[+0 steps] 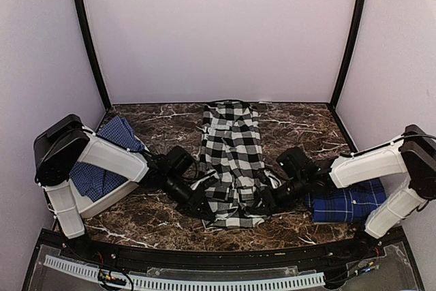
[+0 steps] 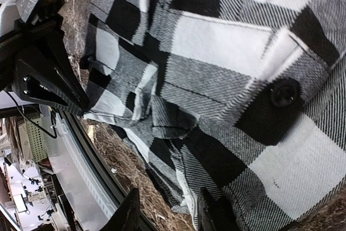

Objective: Fold and stack the long sleeve shirts
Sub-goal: Pick up the rectangle-folded shirt from the center of the board.

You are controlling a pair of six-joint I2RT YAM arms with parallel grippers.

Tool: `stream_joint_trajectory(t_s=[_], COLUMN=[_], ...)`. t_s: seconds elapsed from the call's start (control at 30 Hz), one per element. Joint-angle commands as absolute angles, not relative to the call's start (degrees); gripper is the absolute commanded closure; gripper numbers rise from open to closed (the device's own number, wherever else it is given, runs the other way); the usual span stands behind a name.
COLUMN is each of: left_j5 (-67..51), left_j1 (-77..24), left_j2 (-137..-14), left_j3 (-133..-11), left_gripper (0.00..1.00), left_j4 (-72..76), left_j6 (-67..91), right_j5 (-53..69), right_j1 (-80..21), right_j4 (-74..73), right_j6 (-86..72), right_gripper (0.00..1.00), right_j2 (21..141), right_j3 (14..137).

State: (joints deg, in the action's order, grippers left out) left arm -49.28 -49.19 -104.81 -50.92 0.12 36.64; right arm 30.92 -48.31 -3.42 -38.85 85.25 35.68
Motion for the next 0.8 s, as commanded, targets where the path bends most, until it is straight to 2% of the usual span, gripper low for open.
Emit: stream_joint_trajectory(t_s=[0.0,0.2,0.47,0.77], left_j5=[-48.8,-47.4,-46.2,-49.5], left_j1=[-49.5,-49.5,-49.4,-45.5], left_j2=[-105.8,-106.0,-101.7,-93.6], left_j3=[-49.4,-48.3,-50.0,-52.2], left_gripper=[0.94,0.94,0.94,0.86], left_j4=[-2.4,-4.5,-10.2,-10.2], left_j6=[34.8,34.3,31.8,32.9], right_j5=[29.5,29.9,26.7,24.7], right_j1=[-48.3,-48.4,-48.3,-42.9], right_j4=[-0.3,-0.4,-9.4,-11.7], right_j6=[-40.6,-40.6,-38.3,-37.8], right_gripper=[0.67,0.67,0.66,0.55], right_j2=[86.8,86.5,79.9,76.2], right_j3=[33.4,31.2,34.9,36.1])
